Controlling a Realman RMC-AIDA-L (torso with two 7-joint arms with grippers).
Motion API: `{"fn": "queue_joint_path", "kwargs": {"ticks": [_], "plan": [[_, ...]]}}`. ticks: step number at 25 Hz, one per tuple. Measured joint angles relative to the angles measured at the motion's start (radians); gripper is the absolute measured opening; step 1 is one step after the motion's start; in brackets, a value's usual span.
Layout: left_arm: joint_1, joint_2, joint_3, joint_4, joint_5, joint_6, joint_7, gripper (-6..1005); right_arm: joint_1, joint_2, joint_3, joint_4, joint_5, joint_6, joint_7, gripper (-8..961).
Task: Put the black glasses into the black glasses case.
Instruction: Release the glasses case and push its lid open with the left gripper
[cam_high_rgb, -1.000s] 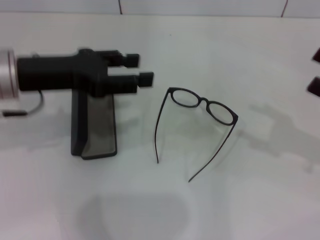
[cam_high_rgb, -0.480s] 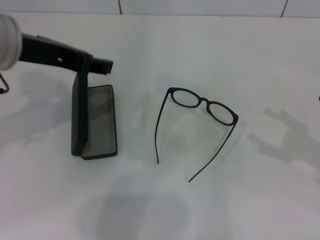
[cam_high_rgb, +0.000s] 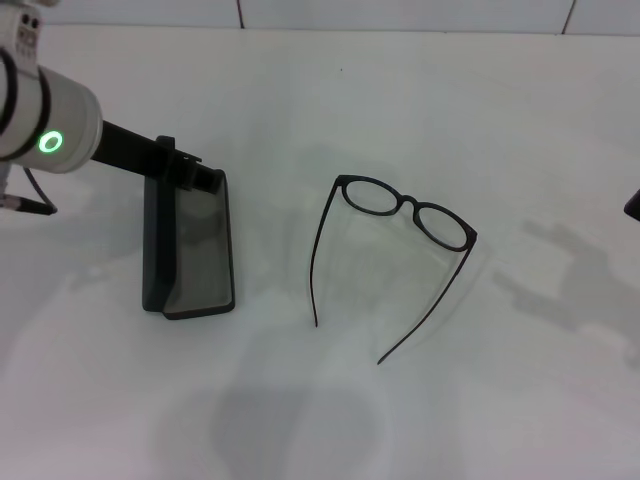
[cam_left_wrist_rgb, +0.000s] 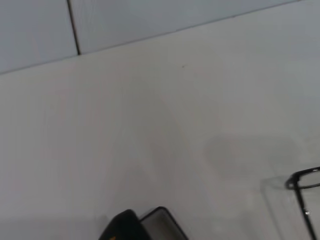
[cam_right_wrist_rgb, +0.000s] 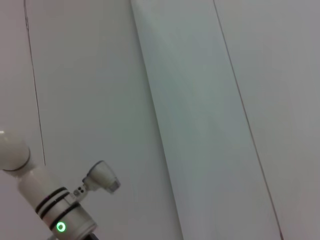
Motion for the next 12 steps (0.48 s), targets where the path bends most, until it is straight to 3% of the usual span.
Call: {"fn": "queue_joint_path", "kwargs": {"ticks": [12], "plan": [[-0.036, -0.002, 0.046, -0.108, 0.139, -0.021, -0.029, 530, -0.006, 0.002, 0.007, 0.009, 0.000, -0.003, -0.006, 858]]}}
